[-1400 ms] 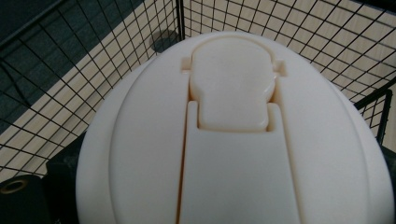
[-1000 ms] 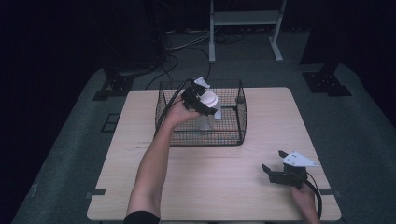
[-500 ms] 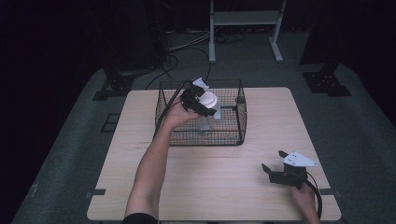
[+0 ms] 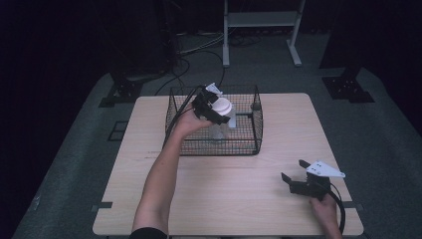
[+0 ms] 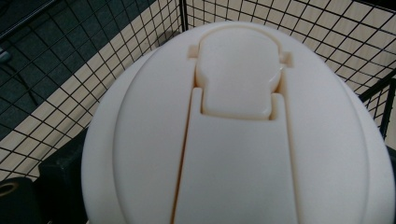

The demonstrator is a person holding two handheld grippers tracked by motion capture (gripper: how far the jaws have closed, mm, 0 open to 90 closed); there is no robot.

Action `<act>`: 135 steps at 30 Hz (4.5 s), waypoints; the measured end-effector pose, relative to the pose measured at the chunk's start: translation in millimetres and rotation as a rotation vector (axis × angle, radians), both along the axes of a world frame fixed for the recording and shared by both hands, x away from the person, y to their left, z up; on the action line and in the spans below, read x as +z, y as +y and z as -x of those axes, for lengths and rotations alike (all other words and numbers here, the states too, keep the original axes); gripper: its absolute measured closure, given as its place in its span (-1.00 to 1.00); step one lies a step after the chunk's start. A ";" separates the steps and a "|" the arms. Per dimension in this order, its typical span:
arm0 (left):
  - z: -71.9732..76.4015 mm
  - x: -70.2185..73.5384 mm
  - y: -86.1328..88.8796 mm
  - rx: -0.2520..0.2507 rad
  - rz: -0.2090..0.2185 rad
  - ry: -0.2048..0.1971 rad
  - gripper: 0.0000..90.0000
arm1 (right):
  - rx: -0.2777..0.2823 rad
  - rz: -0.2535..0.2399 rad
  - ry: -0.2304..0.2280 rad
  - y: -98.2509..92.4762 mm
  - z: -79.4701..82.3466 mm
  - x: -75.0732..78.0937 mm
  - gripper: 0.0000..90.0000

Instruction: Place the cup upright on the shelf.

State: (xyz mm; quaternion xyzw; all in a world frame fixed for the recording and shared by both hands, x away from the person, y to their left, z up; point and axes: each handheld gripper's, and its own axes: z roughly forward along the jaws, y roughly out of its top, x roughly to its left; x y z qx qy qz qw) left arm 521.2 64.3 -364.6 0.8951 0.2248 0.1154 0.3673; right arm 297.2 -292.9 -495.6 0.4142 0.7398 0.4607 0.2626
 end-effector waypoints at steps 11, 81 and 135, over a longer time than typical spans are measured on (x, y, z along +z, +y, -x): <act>2.0 0.5 1.6 -0.004 0.018 -0.001 -1.00 | 0.009 0.008 -0.005 1.4 1.2 -0.1 -0.70; 74.9 51.9 61.9 -0.043 0.115 -0.103 -1.00 | 0.004 0.071 -0.001 7.4 1.2 -1.1 -0.70; 157.7 -12.3 94.4 -0.082 0.159 -0.065 -1.00 | -0.006 0.099 0.008 10.9 1.6 -1.6 -0.70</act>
